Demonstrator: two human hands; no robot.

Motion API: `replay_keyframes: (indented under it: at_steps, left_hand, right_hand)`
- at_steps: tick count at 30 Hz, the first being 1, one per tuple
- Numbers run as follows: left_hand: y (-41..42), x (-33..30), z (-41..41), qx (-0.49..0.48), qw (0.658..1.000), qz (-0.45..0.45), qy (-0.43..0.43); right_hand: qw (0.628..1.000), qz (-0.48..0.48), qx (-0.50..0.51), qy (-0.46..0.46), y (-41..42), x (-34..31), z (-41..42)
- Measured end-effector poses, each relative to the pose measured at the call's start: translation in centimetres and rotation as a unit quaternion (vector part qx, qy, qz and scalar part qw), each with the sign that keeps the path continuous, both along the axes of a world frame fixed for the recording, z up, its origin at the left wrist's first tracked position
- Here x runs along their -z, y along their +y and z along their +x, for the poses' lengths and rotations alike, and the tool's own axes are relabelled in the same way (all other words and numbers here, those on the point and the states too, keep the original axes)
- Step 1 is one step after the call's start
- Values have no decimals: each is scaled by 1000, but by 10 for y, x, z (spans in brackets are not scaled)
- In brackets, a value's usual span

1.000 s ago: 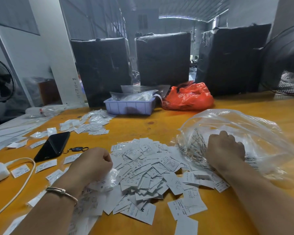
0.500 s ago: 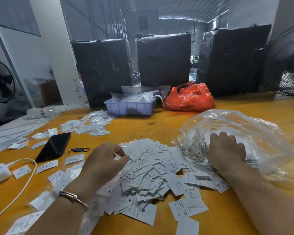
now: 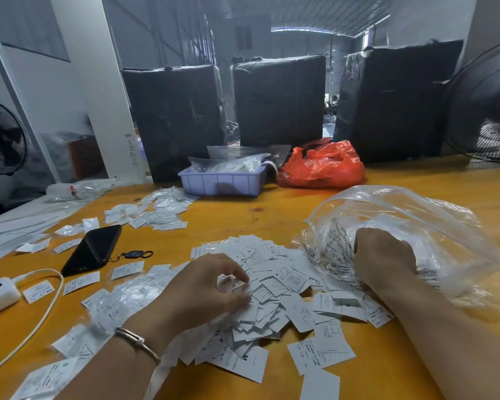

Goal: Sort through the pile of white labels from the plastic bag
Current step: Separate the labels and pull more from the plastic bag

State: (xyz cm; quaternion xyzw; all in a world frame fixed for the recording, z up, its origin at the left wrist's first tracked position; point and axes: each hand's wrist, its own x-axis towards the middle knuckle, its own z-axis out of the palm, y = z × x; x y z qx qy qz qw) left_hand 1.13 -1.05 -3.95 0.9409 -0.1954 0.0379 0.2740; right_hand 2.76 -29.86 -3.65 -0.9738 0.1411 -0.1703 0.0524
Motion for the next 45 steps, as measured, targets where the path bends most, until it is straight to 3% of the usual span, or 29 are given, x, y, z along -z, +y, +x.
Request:
replay_keyframes:
  at_steps: [9, 16, 21, 26, 31, 34, 37, 40, 42, 45]
  left_hand:
    - [2, 3, 1, 10, 1000, 12, 20]
    - [2, 4, 2, 13, 1000, 4, 17]
    - [2, 4, 1, 13, 1000, 2, 16]
    - [2, 4, 2, 15, 1000, 2, 15]
    - [1, 5, 2, 15, 1000, 4, 13]
    - [2, 4, 2, 16, 1000, 3, 13]
    - [2, 3, 1, 15, 1000, 3, 11]
    - [1, 2, 0, 15, 1000, 4, 6]
    - [1, 2, 0, 14, 1000, 0, -4]
    - [0, 0, -2, 4, 999, -28, -30]
  right_hand:
    - [997, -63, 15, 46, 2, 2, 0]
    - [999, -11, 5, -30, -1, 1, 3]
    - [991, 32, 0, -132, 3, -2, 0]
    - [999, 36, 15, 2, 1, 0, 2]
    - [999, 27, 17, -20, 1, -3, 0]
    - [992, 68, -8, -103, 3, -4, -1]
    - [959, 166, -37, -226, 9, -9, -4]
    - [899, 294, -90, -311, 20, -16, -10]
    - [837, 454, -125, -279, 28, -20, -14]
    - [694, 692, -161, -119, 40, -23, -21]
